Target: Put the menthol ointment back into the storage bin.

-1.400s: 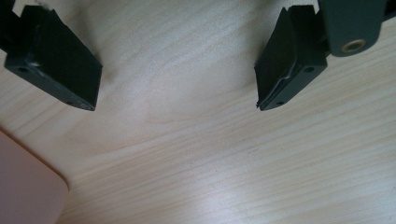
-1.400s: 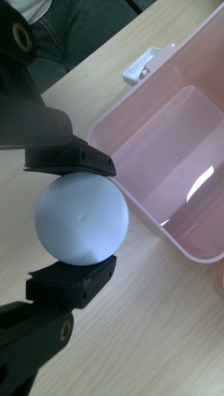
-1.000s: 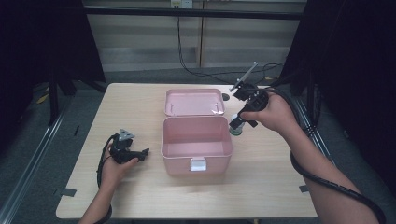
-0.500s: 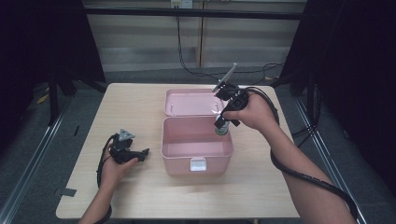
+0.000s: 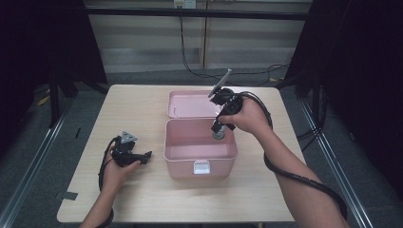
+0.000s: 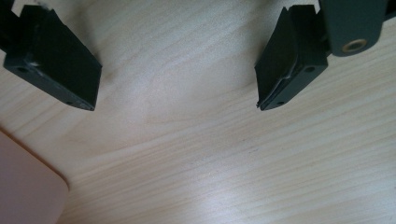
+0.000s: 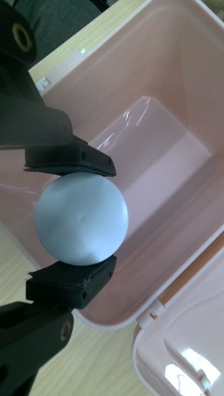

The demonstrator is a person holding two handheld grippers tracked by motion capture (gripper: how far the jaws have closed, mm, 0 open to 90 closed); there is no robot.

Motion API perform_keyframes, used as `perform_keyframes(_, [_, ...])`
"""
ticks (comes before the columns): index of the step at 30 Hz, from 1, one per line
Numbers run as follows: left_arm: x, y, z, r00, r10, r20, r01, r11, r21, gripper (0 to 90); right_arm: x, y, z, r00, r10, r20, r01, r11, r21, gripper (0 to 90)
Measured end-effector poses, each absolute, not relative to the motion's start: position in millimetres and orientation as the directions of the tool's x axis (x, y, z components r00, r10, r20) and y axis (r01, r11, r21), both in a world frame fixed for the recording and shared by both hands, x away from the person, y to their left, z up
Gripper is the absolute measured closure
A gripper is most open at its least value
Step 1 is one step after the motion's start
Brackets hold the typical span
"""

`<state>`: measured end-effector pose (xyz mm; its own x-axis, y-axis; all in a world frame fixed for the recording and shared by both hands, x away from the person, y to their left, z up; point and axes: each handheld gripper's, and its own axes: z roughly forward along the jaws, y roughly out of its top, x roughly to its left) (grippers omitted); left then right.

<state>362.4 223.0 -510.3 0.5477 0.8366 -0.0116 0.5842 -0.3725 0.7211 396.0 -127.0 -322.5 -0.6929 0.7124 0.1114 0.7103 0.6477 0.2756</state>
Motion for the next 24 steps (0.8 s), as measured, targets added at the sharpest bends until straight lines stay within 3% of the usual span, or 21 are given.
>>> perform_keyframes(24, [362.4, 223.0, -510.3, 0.547, 0.837, -0.012, 0.584, -0.372, 0.721, 13.7, 404.8, -121.4, -354.2, -0.657, 0.747, 0.104, 0.743, 0.618, 0.255, 50.4])
